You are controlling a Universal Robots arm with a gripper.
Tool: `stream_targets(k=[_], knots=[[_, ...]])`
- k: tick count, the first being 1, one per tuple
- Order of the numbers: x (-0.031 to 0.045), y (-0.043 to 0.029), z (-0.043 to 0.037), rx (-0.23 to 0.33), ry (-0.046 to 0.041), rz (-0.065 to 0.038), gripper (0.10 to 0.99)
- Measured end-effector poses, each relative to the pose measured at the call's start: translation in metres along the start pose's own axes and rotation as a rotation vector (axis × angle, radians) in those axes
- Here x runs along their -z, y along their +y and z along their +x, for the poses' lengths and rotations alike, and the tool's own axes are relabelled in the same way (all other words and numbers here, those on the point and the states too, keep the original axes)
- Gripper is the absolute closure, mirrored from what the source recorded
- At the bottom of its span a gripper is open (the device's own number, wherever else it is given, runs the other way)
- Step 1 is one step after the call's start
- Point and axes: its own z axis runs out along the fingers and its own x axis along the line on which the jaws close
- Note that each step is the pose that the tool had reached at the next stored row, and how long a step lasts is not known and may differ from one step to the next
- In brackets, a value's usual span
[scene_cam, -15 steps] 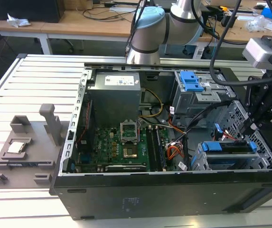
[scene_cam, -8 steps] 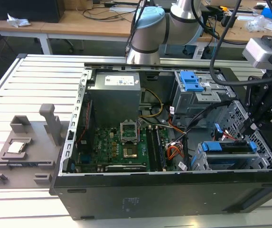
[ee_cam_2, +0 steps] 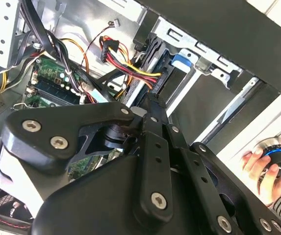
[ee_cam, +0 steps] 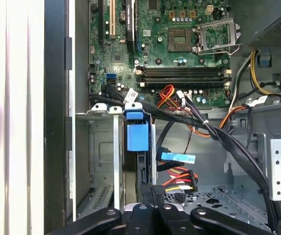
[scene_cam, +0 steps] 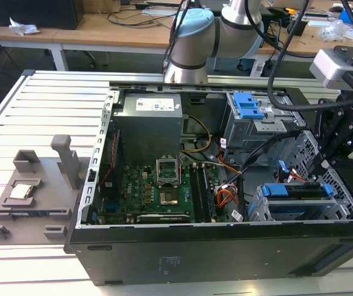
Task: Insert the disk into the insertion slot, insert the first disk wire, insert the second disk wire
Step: 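Insert the second disk wire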
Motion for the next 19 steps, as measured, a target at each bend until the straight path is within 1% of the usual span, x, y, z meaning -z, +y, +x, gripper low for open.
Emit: stream_targets(k=[1, 2, 3, 4, 8, 10, 13, 17, 19], knots=[[-0.0001, 0.0023, 0.0, 0.0, 0.0, 0.0, 0.98], [-0.0005, 0.0084, 0.0002, 0.0, 0.0, 0.0, 0.98], [-0.0008, 0.0123, 0.0001, 0.0, 0.0, 0.0, 0.98], [-0.0008, 0.0134, -0.0003, 0.0, 0.0, 0.0, 0.98], [-0.001, 0.0153, -0.0037, 0.0, 0.0, 0.0, 0.98], [-0.0009, 0.0158, -0.0109, 0.0, 0.0, 0.0, 0.98], [-0.0009, 0.0162, -0.0149, 0.0, 0.0, 0.0, 0.98], [-0.0017, 0.0174, -0.0169, 0.0, -0.0002, 0.0, 0.98], [-0.0038, 0.0179, -0.0177, 0.0, 0.0002, 0.0, 0.98]])
